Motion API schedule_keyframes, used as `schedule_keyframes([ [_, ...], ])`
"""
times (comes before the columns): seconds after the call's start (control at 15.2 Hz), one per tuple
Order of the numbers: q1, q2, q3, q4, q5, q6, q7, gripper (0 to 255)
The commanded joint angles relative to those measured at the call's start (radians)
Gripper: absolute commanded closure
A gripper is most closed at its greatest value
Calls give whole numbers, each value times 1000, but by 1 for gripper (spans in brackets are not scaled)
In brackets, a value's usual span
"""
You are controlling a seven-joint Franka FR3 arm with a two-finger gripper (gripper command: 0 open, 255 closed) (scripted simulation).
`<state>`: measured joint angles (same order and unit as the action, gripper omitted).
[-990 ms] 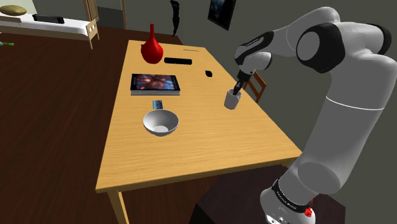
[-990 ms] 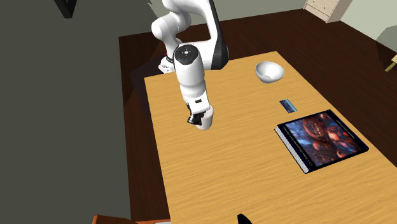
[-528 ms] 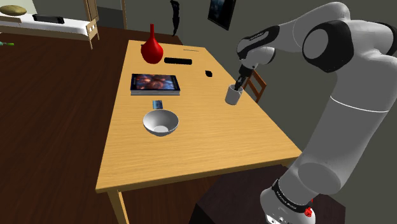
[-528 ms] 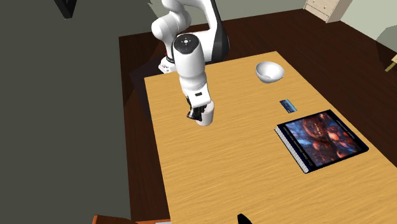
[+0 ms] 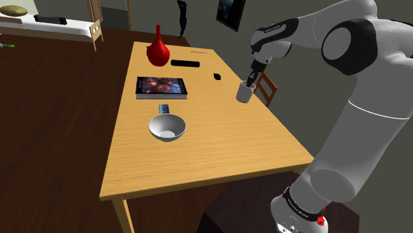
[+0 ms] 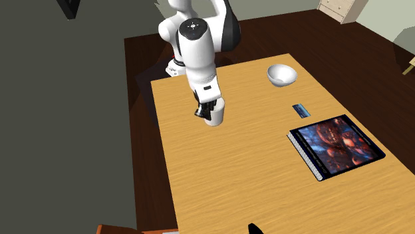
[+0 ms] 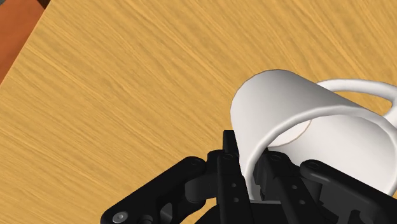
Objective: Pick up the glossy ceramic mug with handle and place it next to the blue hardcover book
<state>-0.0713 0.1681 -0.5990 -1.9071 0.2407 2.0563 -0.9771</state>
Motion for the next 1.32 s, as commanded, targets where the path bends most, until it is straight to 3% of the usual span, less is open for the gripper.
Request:
schedule_keyframes([
  [0.0,2,-12,-2,14,-10,-23,8,255],
  [1.06,4,-57,-10,178,-52,-219,54,255],
  [1.25,48,-77,21,144,-67,-192,128,255],
])
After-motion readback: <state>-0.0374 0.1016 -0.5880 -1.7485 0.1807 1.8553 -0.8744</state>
